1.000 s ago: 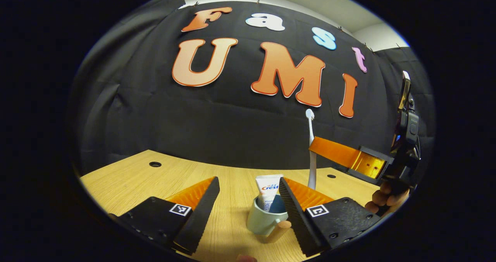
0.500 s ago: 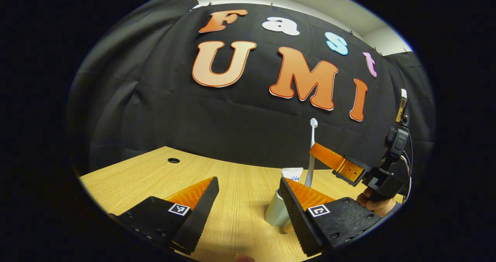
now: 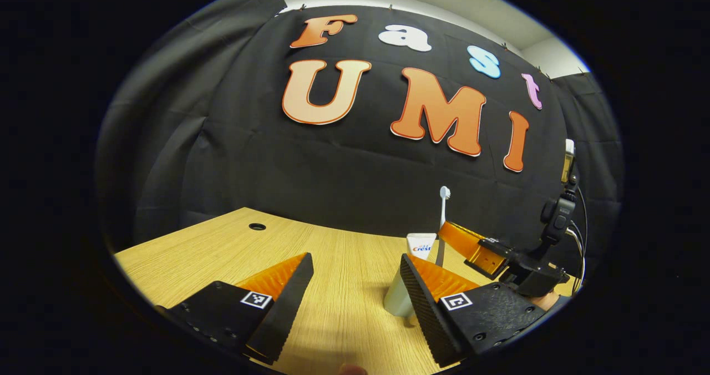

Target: Put the toothbrush and toothpaste on the desktop into the cup, then pick up the cup and place it on the coaster on the desktop.

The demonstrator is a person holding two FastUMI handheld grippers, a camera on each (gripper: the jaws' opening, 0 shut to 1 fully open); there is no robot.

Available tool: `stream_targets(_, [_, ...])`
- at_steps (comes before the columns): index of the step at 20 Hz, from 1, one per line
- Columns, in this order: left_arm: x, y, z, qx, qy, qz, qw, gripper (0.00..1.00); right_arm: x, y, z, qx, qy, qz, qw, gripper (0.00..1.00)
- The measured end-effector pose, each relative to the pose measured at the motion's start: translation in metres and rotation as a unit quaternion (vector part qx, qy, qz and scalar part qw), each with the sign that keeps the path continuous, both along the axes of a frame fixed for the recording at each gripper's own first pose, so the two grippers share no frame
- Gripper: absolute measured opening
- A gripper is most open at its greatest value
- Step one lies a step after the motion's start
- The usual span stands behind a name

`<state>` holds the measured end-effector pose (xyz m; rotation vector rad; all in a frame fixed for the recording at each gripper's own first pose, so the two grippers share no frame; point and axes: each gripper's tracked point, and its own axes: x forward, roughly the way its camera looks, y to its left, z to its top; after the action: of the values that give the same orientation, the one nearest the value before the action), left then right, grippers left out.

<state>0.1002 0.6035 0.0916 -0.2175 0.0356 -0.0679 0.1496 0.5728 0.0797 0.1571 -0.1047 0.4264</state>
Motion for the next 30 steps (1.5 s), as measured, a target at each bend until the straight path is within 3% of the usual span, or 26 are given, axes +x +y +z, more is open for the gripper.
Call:
stream_targets(10, [-0.002,-0.039,0.012,-0.007,0.022,-0.021,1.0,0.94,-0.034,-0.033,0.002,-0.02,0.015,0.008,1.0,0.1])
stream_targets(12, [0.003,-0.055,0.004,-0.001,0.053,-0.046,0.998,0.94,-0.044,-0.041,0.002,-0.031,0.014,0.013,0.999,0.18])
stream_targets(13, [0.005,-0.062,-0.002,0.006,0.073,-0.053,0.996,0.94,-0.046,-0.048,0.002,-0.04,0.011,0.008,0.999,0.3])
stream_targets(15, [0.009,-0.069,-0.011,0.02,0.101,-0.062,0.993,0.95,-0.056,-0.061,0.004,-0.053,0.003,0.003,0.999,0.44])
stream_targets(21, [0.02,-0.096,-0.03,0.024,0.187,-0.088,0.978,0.96,-0.086,-0.095,0.023,-0.067,-0.017,0.005,0.998,0.81])
stream_targets(24, [0.024,-0.107,-0.032,0.034,0.227,-0.099,0.968,0.96,-0.1,-0.112,0.029,-0.069,-0.02,0.003,0.997,0.91])
stream_targets(25, [0.026,-0.112,-0.033,0.036,0.24,-0.105,0.964,0.96,-0.102,-0.118,0.031,-0.072,-0.022,-0.002,0.997,0.88])
stream_targets(26, [0.029,-0.115,-0.037,0.038,0.255,-0.107,0.96,0.96,-0.106,-0.123,0.032,-0.076,-0.024,-0.003,0.997,0.94])
stream_targets(30, [0.036,-0.117,-0.047,0.042,0.315,-0.108,0.942,0.96,-0.125,-0.132,0.03,-0.079,-0.022,0.011,0.997,0.97])
